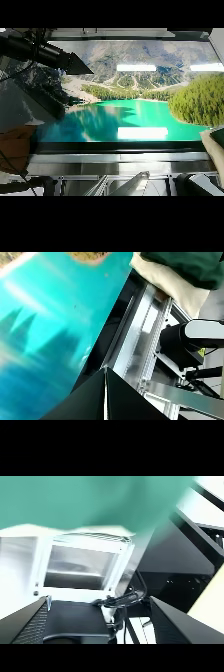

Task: Fold the shirts.

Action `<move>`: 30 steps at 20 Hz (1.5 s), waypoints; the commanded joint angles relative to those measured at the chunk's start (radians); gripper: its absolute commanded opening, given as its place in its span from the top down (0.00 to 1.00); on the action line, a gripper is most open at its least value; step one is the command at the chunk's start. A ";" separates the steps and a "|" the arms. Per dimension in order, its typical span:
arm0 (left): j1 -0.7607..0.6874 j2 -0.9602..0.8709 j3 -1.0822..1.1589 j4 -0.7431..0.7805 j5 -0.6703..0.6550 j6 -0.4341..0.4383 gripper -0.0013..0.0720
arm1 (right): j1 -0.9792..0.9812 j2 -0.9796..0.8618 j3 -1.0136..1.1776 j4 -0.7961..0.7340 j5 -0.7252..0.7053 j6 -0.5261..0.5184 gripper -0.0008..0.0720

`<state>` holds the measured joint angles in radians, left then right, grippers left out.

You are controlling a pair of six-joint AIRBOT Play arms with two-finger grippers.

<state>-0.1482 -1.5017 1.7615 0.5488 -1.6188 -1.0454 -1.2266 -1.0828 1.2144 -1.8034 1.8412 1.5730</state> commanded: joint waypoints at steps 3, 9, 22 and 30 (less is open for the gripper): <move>-0.012 0.000 0.000 0.001 0.016 0.010 0.96 | 0.001 -0.002 -0.004 0.000 0.004 0.023 0.02; -0.008 0.000 0.000 0.006 0.074 0.023 0.96 | 0.047 -0.028 -0.003 0.445 -0.027 0.095 0.94; 0.058 0.455 -0.714 0.010 0.150 -0.107 0.97 | 1.024 0.361 -0.251 0.707 -0.365 0.070 0.94; 0.058 0.763 -1.096 0.008 0.209 -0.111 0.97 | 1.239 0.424 -0.422 0.746 -0.420 0.092 0.94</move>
<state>-0.0891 -0.8318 0.7517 0.5587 -1.4292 -1.1522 -0.0399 -0.6743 0.8211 -1.0973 1.4380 1.6604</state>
